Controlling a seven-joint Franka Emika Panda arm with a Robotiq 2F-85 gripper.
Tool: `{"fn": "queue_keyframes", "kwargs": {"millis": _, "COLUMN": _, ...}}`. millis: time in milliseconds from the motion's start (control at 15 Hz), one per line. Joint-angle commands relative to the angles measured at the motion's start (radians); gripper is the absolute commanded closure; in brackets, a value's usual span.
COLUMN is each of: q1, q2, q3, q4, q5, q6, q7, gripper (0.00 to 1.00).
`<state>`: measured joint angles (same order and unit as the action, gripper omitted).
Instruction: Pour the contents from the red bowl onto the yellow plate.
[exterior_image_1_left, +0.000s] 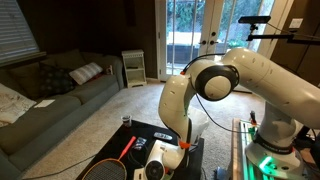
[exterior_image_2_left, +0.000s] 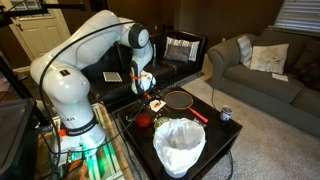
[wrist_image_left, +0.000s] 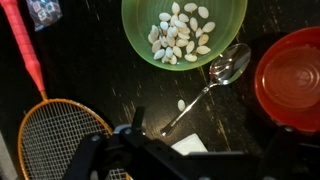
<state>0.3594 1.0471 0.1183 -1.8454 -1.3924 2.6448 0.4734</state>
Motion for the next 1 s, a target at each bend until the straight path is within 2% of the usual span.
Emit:
{"fn": "queue_keyframes", "kwargs": {"millis": 0, "q1": -0.026, "q2": -0.075, "q3": -0.008, "q4": -0.075, "q5": 0.015, "q6": -0.009, "q7": 0.166, "gripper": 0.00}}
{"fn": "queue_keyframes", "kwargs": {"millis": 333, "q1": -0.064, "q2": -0.114, "q3": -0.020, "q4": -0.114, "q5": 0.013, "q6": -0.004, "q7": 0.402, "gripper": 0.00}}
{"fn": "queue_keyframes", "kwargs": {"millis": 733, "q1": -0.056, "q2": -0.161, "q3": -0.040, "q4": -0.155, "q5": 0.010, "q6": -0.027, "q7": 0.713, "gripper": 0.00}}
{"fn": "queue_keyframes", "kwargs": {"millis": 867, "q1": -0.057, "q2": -0.175, "q3": -0.035, "q4": -0.167, "q5": -0.005, "q6": -0.044, "q7": 0.772, "gripper": 0.00}}
{"fn": "queue_keyframes", "kwargs": {"millis": 933, "q1": -0.078, "q2": -0.128, "q3": -0.024, "q4": -0.119, "q5": -0.003, "q6": -0.025, "q7": 0.698, "gripper": 0.00}}
